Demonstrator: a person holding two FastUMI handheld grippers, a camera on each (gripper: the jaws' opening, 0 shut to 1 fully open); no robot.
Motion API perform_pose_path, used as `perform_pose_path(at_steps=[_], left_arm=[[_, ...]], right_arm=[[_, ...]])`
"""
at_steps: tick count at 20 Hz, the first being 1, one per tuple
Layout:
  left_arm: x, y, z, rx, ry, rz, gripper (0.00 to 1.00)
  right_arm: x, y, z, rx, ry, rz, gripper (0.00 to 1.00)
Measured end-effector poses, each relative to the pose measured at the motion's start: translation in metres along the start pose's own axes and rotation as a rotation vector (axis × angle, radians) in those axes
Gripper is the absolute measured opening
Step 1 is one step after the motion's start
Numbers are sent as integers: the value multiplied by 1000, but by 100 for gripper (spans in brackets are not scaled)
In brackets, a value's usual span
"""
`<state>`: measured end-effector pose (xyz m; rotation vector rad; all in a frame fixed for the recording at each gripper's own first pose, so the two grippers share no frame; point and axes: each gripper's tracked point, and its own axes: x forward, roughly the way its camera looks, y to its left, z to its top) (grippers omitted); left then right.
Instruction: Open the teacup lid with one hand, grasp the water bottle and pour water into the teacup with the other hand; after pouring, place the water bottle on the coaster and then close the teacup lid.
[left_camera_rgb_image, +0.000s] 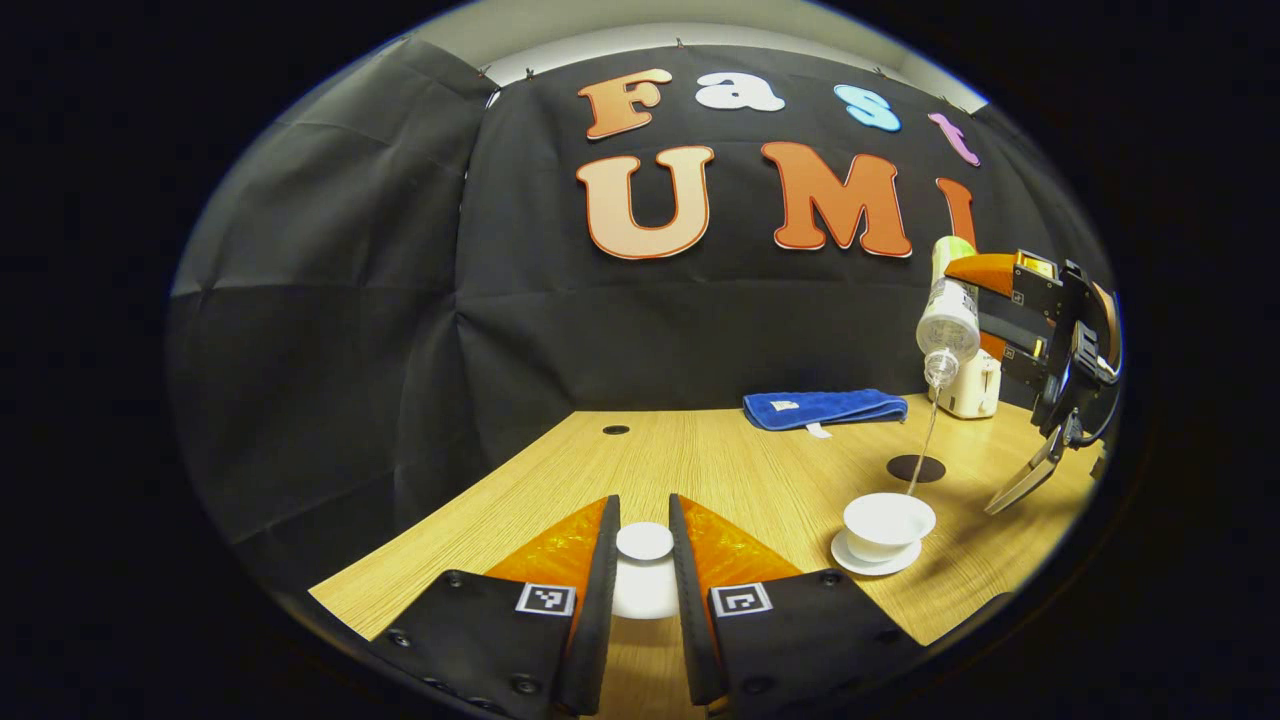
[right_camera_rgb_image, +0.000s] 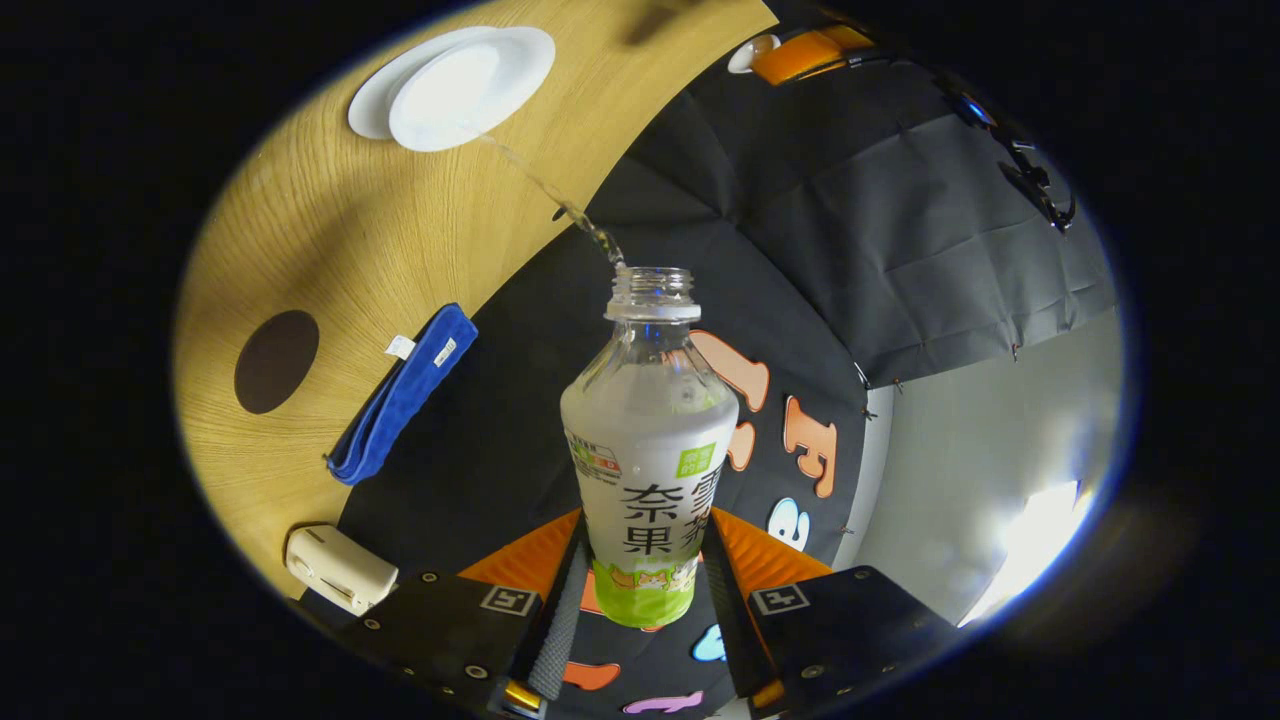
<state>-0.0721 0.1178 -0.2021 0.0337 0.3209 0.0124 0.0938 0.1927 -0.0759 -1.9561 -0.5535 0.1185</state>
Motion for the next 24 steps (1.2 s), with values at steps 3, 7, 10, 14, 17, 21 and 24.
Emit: perform_pose_path(at_steps=[3,7,10,14,17,21,24], left_arm=[[-1,-1,2,9,-6,0,35],[-3,-4,3,6,-9,-4,35],[-3,-3,3,12,-9,-3,35],[-3,-5,2,22,-5,-12,35],[-3,-7,1,22,-5,-19,35],[-2,-8,0,27,2,-32,35],[-3,-10,1,31,0,-43,35]], right_arm=[[3,-6,0,-23,-15,-20,63],[1,-4,10,-34,-40,-19,63],[-3,4,26,-33,-70,-4,63],[-9,12,45,-23,-107,6,63],[-13,28,58,33,-119,55,63],[-25,56,72,218,-106,168,64],[-29,74,83,382,-100,254,64]])
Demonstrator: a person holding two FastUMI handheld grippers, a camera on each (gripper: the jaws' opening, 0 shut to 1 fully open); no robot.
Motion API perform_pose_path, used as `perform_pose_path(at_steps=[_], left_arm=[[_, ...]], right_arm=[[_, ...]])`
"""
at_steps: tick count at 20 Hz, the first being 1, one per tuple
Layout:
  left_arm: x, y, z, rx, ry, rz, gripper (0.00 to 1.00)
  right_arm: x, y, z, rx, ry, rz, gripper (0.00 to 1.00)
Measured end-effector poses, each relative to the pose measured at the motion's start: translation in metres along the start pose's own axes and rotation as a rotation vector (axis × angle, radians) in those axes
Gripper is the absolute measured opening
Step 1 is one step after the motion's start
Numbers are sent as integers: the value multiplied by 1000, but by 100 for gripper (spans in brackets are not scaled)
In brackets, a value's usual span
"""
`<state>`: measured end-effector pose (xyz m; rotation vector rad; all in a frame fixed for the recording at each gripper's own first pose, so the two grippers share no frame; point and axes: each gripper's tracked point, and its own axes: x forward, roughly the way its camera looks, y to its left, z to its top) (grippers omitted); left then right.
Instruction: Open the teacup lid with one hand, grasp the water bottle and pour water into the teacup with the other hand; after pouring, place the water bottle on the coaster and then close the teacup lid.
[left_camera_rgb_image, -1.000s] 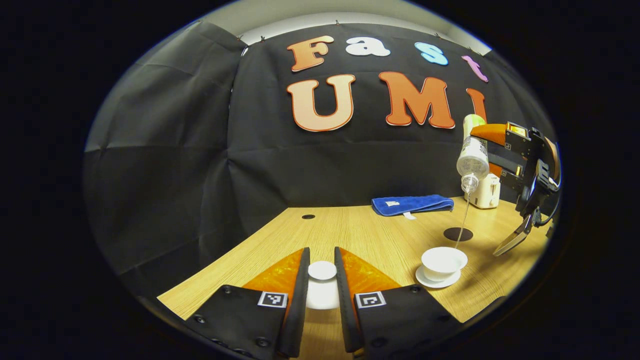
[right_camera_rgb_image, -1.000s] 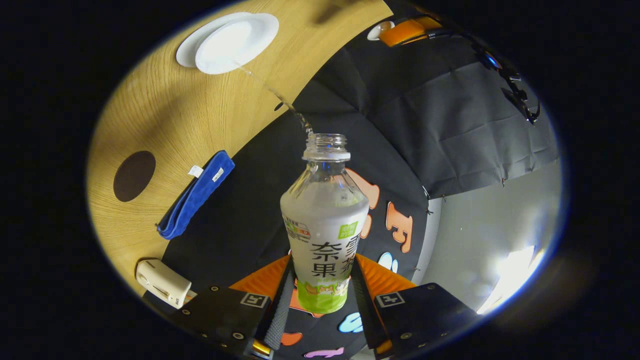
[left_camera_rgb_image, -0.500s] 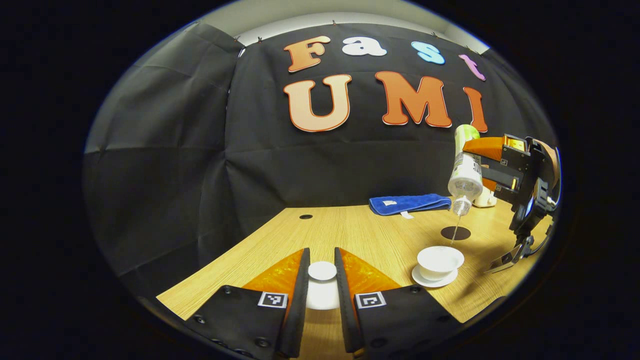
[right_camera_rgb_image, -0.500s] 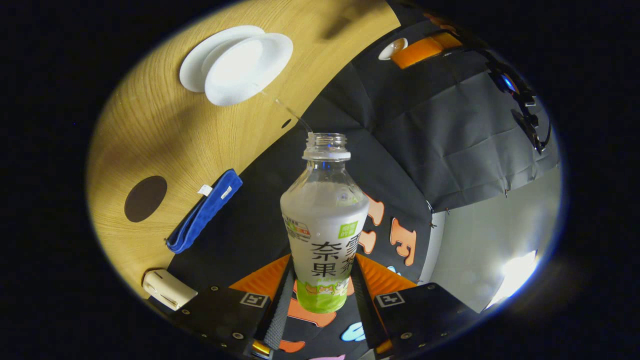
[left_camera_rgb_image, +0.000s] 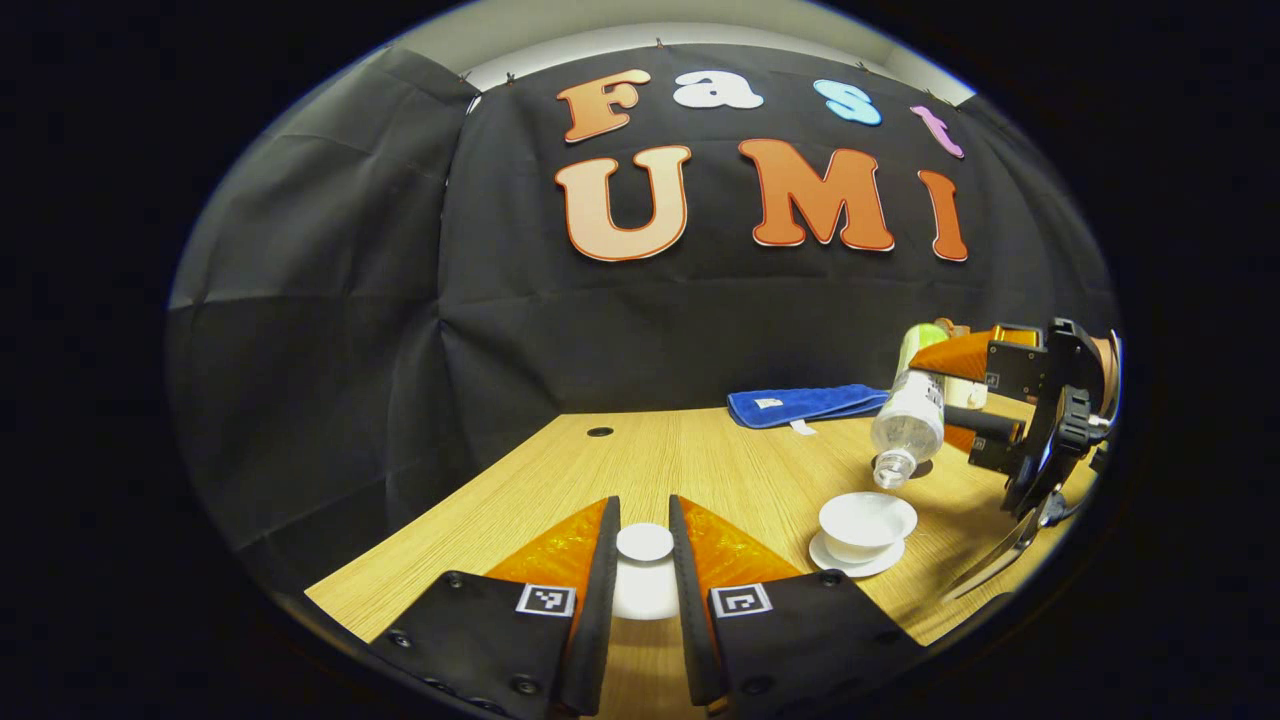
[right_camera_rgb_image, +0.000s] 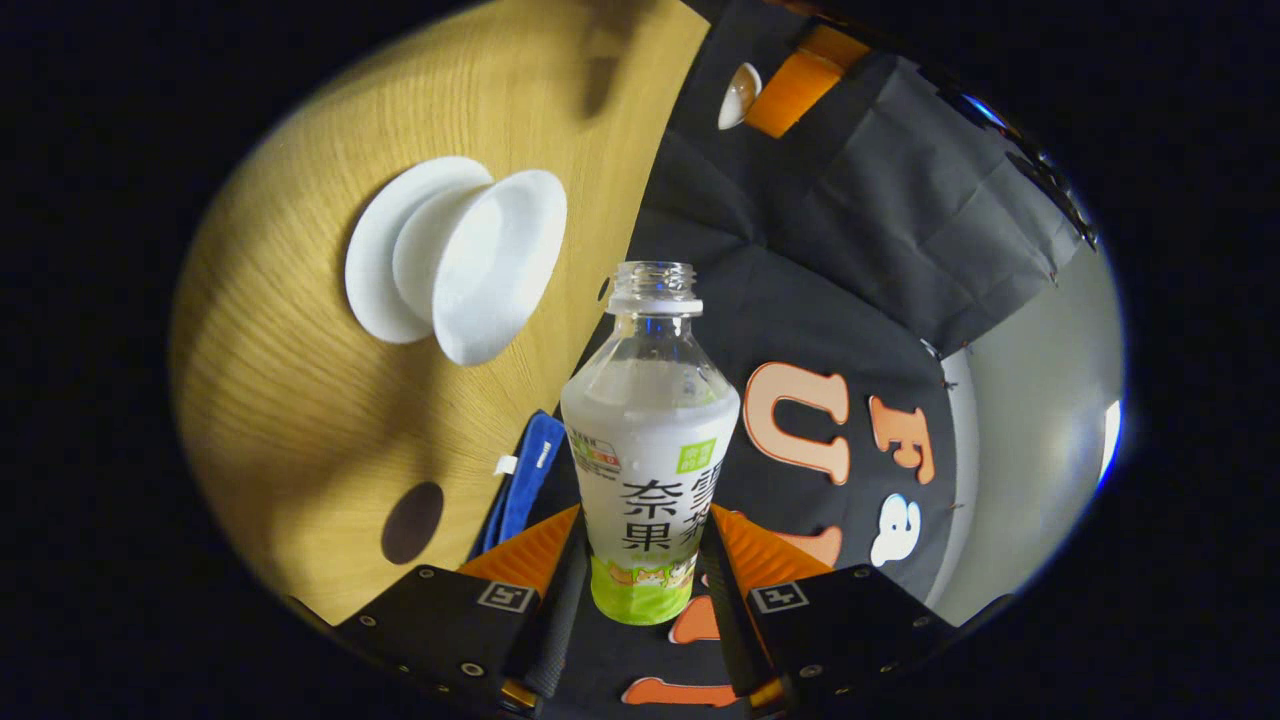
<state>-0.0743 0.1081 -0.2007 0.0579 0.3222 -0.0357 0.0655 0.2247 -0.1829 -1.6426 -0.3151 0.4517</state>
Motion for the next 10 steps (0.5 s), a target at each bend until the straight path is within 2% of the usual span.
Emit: perform_pose_path(at_steps=[2,4,10], left_arm=[[-1,-1,0,-1,-2,-5,35],[0,-4,3,4,-2,-10,35],[10,-20,19,17,-17,-24,35]], right_arm=[[0,19,2,161,9,63,64],[4,17,-5,306,35,88,64],[19,-6,-59,736,149,40,64]])
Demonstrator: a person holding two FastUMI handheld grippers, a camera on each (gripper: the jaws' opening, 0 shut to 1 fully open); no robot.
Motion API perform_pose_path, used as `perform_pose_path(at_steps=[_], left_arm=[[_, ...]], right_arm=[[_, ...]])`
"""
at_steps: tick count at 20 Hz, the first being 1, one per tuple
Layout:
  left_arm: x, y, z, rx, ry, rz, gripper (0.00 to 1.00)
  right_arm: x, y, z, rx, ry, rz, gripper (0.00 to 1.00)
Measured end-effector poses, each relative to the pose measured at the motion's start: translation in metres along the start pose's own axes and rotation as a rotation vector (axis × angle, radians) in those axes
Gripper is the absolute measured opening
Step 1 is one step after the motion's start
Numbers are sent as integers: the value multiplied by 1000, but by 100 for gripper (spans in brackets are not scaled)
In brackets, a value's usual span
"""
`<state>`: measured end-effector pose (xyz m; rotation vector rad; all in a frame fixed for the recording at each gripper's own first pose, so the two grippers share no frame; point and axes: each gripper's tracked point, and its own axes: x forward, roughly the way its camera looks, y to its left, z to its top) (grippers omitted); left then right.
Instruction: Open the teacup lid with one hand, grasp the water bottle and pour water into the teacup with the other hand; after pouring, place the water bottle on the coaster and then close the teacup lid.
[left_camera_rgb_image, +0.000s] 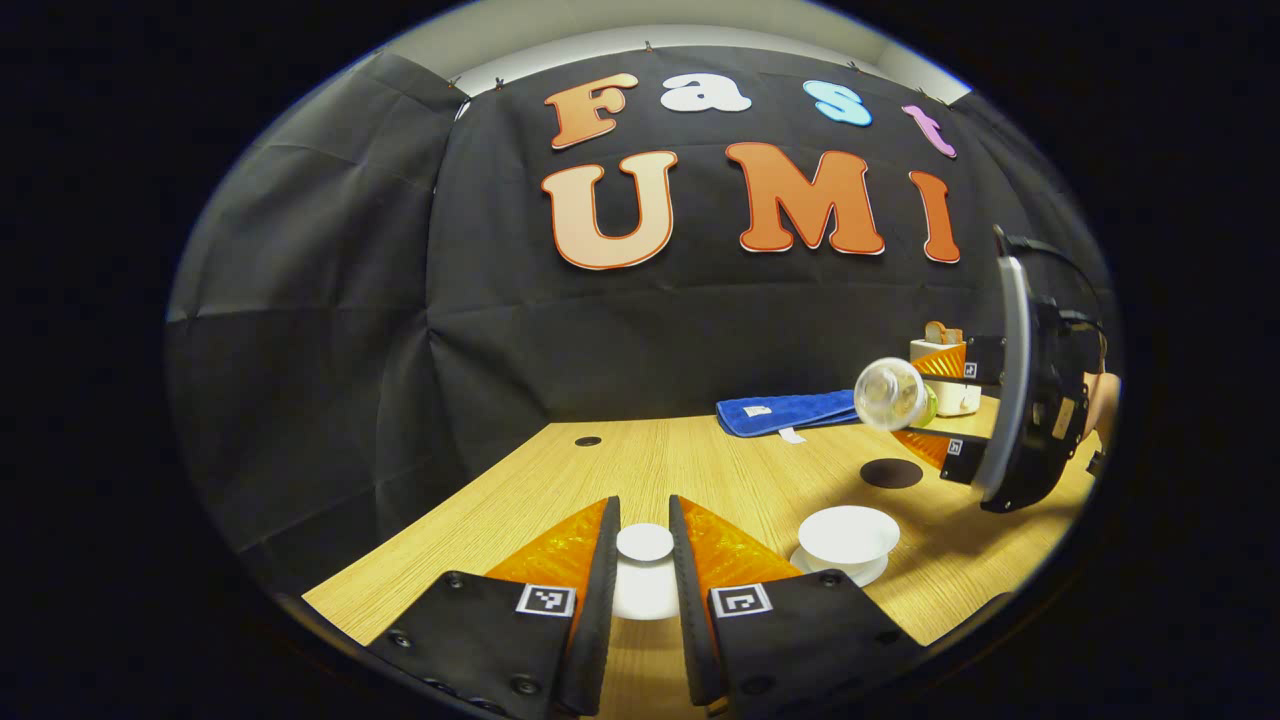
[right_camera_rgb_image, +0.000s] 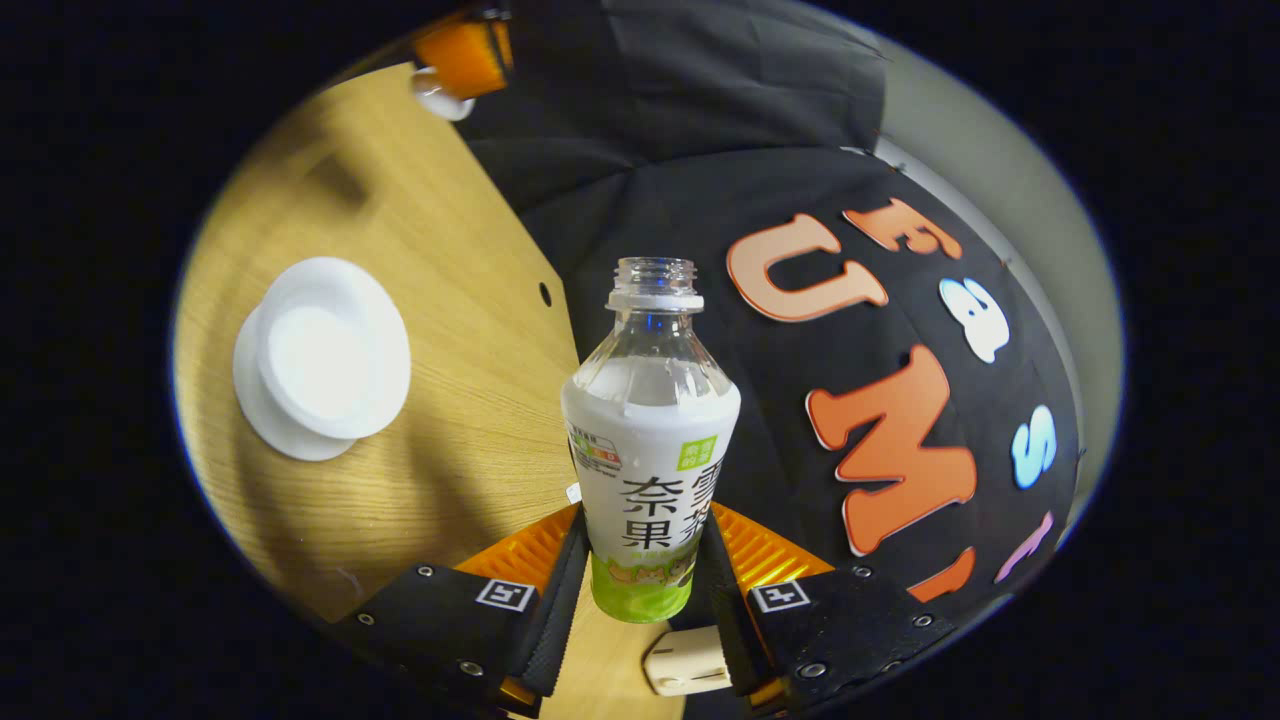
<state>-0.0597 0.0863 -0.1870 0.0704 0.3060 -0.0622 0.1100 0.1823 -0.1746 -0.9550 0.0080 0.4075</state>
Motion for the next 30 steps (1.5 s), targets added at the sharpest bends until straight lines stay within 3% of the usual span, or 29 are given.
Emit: perform_pose_path(at_steps=[6,14,23,29,30], left_arm=[[2,-19,10,-10,-24,-16,35],[5,-35,15,-18,-32,-26,35],[11,-51,12,-32,-20,-45,35],[19,-69,12,-43,-13,-71,35],[21,-73,14,-45,-18,-78,35]], right_arm=[[17,-31,-13,440,21,12,64],[37,-7,-60,906,148,101,64],[41,36,-96,1027,277,160,64],[40,38,-98,1054,286,155,62],[40,38,-99,1049,291,154,67]])
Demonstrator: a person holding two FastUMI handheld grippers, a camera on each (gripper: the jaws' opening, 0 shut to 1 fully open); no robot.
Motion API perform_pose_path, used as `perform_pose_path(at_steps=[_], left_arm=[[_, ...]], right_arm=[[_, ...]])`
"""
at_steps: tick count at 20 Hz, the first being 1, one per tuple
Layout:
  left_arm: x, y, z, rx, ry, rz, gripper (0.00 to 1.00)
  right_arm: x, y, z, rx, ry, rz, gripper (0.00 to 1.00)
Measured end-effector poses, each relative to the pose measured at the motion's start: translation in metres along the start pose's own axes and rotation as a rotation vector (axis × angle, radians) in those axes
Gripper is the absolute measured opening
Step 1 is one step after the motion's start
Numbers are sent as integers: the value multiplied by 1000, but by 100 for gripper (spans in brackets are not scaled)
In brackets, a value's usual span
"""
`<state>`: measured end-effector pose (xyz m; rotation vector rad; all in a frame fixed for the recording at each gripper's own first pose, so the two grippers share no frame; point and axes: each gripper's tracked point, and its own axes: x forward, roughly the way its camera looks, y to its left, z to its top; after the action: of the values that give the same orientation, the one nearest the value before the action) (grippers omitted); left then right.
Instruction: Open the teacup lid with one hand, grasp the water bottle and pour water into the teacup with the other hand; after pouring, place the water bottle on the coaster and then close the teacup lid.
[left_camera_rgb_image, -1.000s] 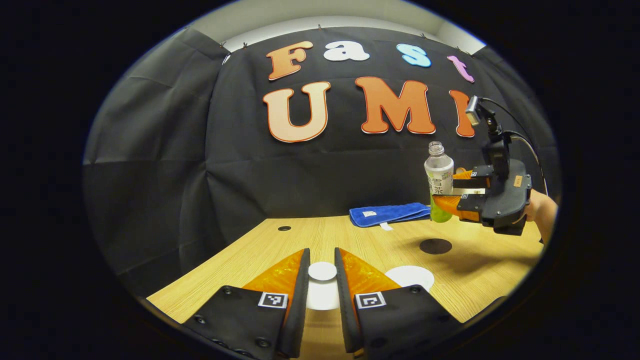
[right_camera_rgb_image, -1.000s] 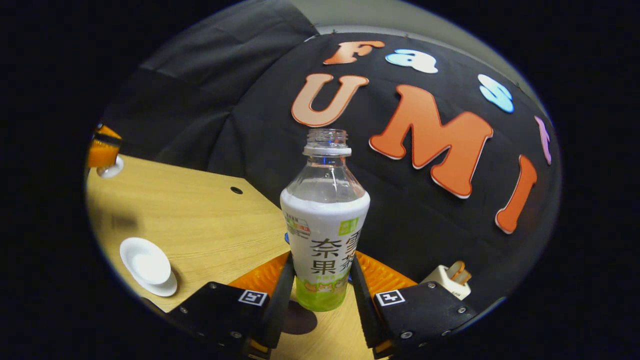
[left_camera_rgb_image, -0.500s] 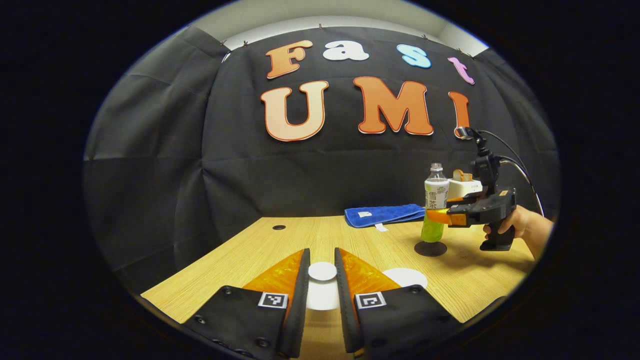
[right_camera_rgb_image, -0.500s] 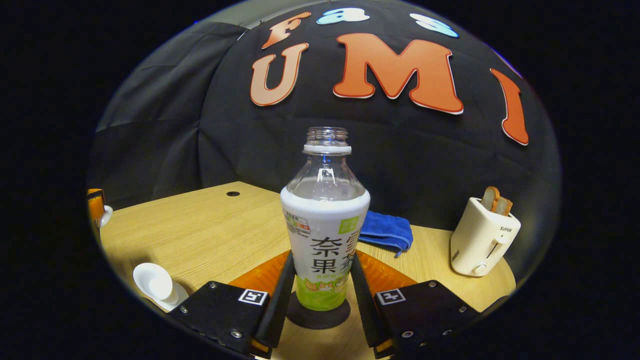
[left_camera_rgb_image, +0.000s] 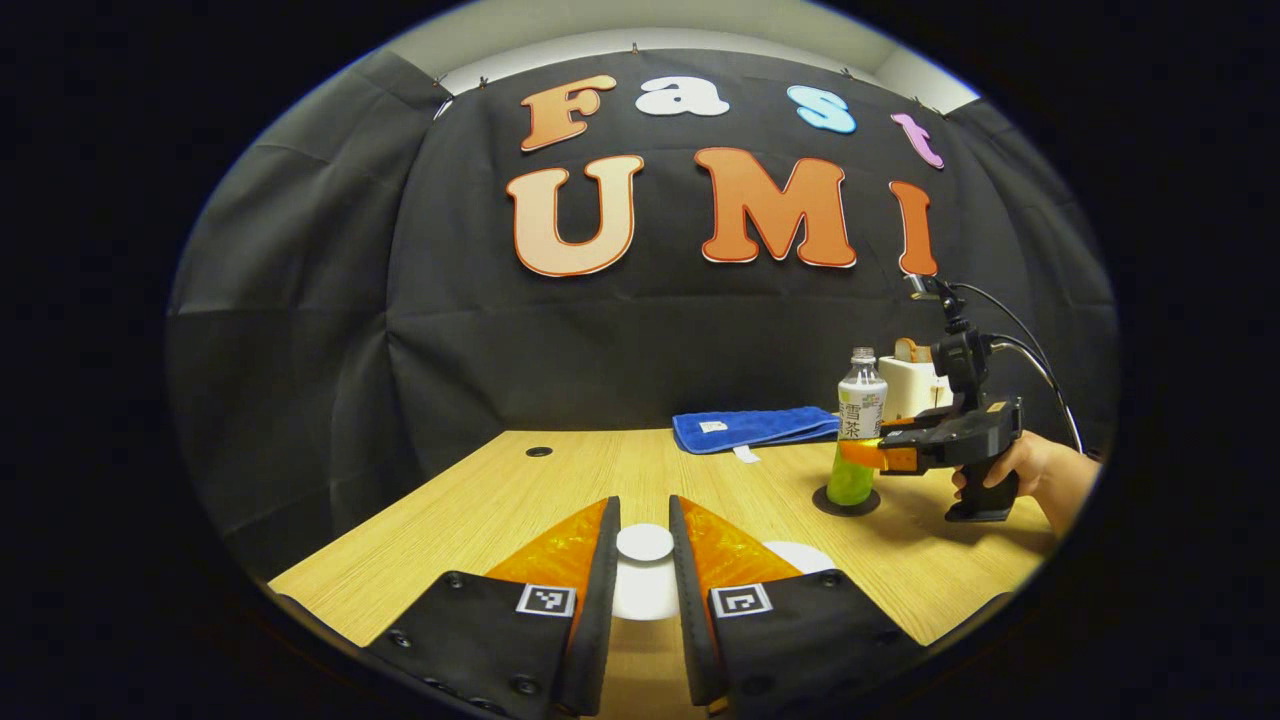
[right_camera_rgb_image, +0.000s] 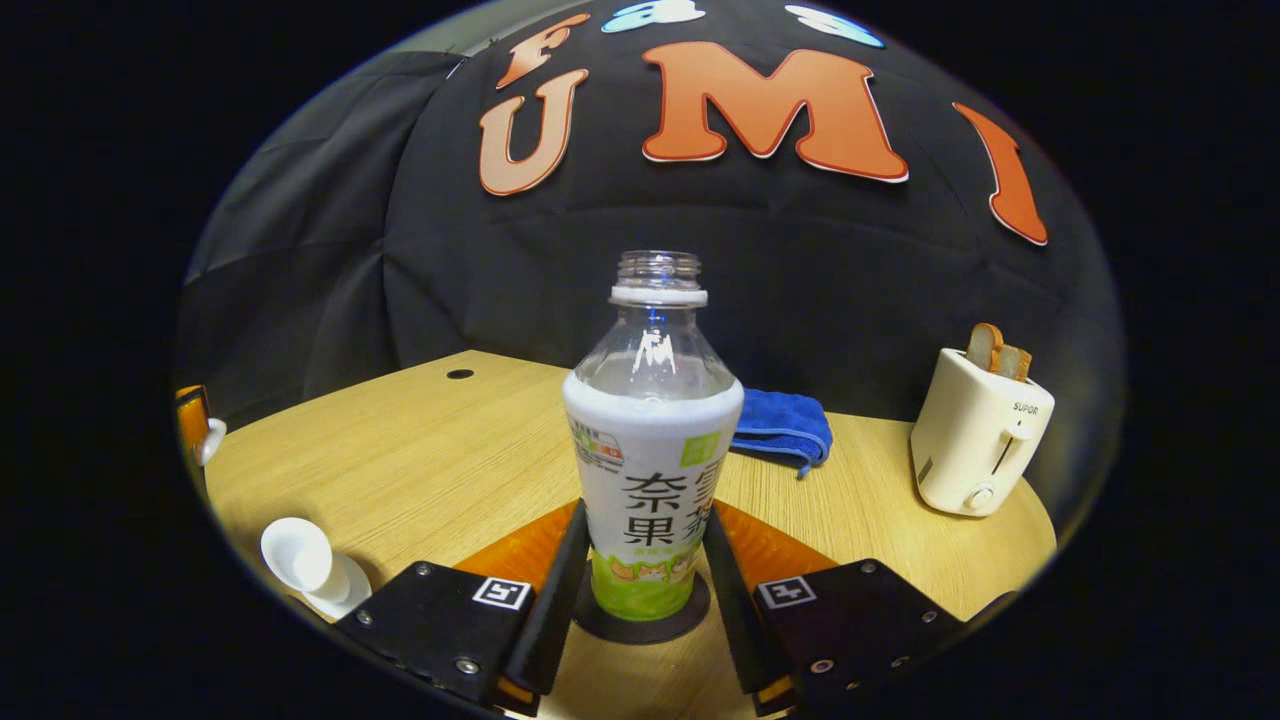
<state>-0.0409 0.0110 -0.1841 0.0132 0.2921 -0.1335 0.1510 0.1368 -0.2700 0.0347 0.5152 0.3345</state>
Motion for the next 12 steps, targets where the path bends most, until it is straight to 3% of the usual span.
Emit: perform_pose_path(at_steps=[6,12], left_arm=[[11,-27,12,-13,-31,-48,35],[25,-62,4,-28,-26,-111,33]], right_arm=[[-14,-3,10,8,-29,8,86],[-46,-18,22,14,-98,-6,96]])
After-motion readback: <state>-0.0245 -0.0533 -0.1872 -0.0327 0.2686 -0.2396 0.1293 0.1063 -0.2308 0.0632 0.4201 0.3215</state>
